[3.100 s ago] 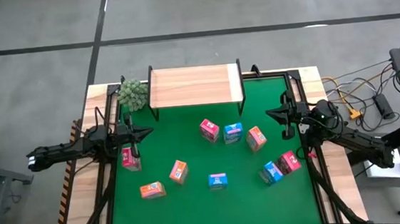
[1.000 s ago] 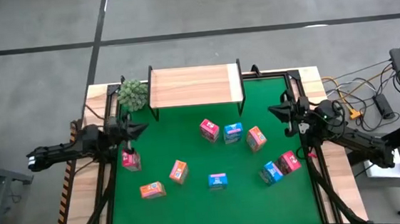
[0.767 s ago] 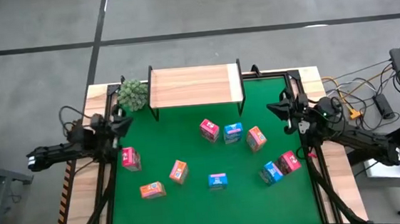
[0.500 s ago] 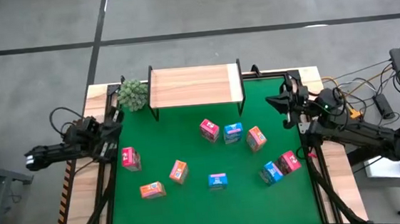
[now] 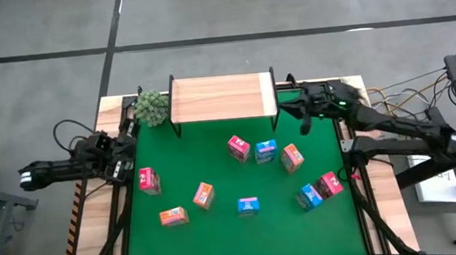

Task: Stack cereal on shelf
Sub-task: Put the top middle red cereal box on the shelf

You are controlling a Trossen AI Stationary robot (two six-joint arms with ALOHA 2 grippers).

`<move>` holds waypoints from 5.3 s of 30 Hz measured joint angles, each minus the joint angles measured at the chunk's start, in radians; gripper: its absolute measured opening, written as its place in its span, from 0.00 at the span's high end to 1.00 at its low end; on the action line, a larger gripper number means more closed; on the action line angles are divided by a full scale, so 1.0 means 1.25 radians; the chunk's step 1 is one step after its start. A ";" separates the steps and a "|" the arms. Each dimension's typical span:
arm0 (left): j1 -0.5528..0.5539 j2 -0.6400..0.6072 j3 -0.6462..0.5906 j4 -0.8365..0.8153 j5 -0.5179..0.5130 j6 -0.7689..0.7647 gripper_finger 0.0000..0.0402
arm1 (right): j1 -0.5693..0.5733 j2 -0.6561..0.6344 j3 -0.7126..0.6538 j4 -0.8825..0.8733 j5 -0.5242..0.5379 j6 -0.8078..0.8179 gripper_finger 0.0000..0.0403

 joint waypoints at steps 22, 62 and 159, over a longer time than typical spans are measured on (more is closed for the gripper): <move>0.001 0.304 0.382 -0.735 -0.232 0.204 1.00 | 0.005 0.192 0.121 -0.001 -0.082 -0.034 0.98; 0.001 0.285 0.374 -0.785 -0.278 0.350 1.00 | 0.237 0.583 0.783 -0.924 -0.029 0.078 0.98; 0.001 0.302 0.374 -0.747 -0.277 0.389 1.00 | 0.378 0.937 1.056 -1.118 0.404 0.298 0.33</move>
